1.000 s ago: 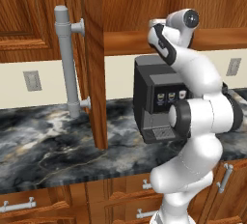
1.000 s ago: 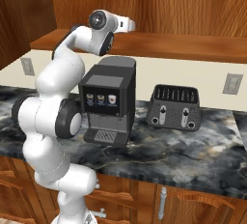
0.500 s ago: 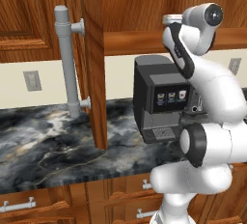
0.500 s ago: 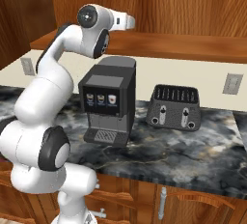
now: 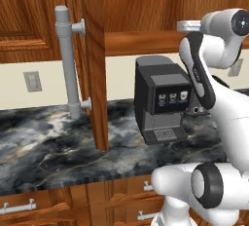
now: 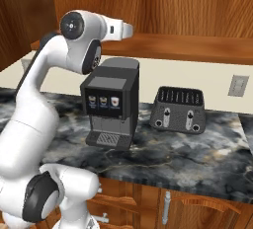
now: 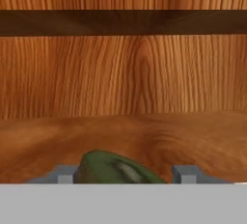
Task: Pick the kiwis from the cabinet and place them in one bowl. Pick the pear from the sink and place it in the other bowl.
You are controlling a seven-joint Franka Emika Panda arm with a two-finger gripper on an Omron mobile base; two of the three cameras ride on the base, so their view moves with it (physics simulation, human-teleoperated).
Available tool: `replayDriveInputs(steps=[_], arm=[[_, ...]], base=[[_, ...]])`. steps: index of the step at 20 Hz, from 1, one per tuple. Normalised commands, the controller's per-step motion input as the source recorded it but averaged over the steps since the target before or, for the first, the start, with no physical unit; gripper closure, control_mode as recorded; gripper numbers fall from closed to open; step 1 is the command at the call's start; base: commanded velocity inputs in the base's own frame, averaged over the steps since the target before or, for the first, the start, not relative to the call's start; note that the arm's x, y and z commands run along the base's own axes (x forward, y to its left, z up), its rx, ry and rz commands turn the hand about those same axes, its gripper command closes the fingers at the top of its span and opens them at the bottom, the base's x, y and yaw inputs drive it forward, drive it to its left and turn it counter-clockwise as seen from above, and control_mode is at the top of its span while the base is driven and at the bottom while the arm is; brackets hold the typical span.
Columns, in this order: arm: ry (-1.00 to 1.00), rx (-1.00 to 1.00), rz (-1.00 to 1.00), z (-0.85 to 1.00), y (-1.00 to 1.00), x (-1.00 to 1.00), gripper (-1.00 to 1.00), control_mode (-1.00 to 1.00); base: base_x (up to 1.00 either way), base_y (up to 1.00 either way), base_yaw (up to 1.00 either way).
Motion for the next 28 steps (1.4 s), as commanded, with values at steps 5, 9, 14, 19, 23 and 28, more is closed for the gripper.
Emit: replayDriveInputs(steps=[5, 9, 14, 19, 23, 28], arm=[[0.24, -0.03, 0.00, 0.33, 0.02, -1.00, 1.00, -1.00], [0.31, 0.00, -0.06, 0.10, 0.00, -1.00, 1.00, -1.00], [0.22, -0.02, -0.04, -0.37, 0.13, -1.00, 1.00, -1.00], [0.08, -0.01, -0.02, -0.56, 0.23, -1.00, 1.00, -1.00], [0.09, 0.00, -0.01, -0.19, 0.05, -0.86, 1.00, -1.00], [0.02, 0.00, 0.01, -0.10, 0.00, -0.31, 1.00, -1.00]], base=[[0.00, 0.00, 0.00], [0.00, 0.00, 0.00], [0.00, 0.00, 0.00], [0.00, 0.00, 0.00], [0.00, 0.00, 0.00], [0.00, 0.00, 0.00]])
